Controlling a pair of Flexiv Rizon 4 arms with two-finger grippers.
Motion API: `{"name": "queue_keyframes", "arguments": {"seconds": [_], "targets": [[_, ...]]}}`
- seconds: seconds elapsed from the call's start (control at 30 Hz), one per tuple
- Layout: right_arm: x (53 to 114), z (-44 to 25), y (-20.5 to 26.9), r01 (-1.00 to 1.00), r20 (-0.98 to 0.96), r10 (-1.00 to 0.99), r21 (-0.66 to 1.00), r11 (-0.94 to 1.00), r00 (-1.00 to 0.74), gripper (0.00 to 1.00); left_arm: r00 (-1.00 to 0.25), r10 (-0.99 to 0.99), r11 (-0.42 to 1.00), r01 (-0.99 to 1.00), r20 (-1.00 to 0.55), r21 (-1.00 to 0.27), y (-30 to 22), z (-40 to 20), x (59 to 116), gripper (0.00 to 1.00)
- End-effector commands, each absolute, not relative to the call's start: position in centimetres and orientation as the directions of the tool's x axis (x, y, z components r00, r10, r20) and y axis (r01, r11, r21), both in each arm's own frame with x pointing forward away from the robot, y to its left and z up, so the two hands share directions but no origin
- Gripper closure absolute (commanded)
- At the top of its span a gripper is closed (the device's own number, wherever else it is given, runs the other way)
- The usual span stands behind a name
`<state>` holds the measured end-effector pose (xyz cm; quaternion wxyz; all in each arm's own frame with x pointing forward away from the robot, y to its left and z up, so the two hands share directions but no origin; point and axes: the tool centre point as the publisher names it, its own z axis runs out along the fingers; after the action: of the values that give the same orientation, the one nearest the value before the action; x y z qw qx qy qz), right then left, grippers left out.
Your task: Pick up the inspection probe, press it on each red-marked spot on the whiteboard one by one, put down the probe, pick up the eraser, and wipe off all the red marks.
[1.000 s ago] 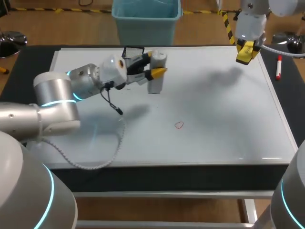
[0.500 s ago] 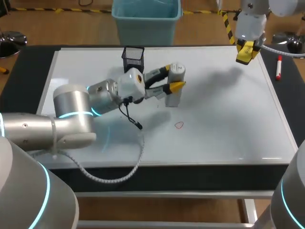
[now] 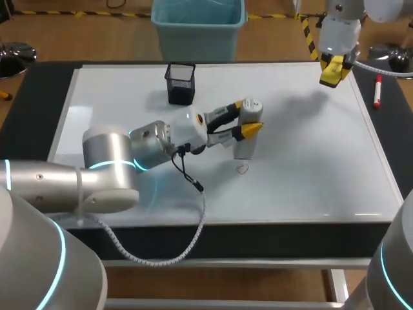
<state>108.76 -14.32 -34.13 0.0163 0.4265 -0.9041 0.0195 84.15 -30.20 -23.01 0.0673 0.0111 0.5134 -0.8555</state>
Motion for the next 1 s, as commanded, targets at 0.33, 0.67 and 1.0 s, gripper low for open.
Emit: {"name": "queue_keyframes", "arguments": {"seconds": [0.33,0.67,1.0], "targets": [[108.8,-34.0,-14.4,-0.773,0.049,-0.772,-0.023,0.634,-0.634,1.0,-0.991,-0.122,-0.464,0.102,-0.051,-0.88,-31.5,-24.8,82.6,1.0],[108.8,-34.0,-14.4,-0.773,0.049,-0.772,-0.023,0.634,-0.634,1.0,-0.99,-0.12,-0.397,0.11,-0.067,-0.911,-31.4,-24.2,82.2,1.0],[108.8,-34.0,-14.4,-0.773,0.049,-0.772,-0.023,0.634,-0.634,1.0,-0.992,-0.118,-0.397,0.094,-0.051,-0.913,-31.1,-25.0,82.5,1.0]]}}
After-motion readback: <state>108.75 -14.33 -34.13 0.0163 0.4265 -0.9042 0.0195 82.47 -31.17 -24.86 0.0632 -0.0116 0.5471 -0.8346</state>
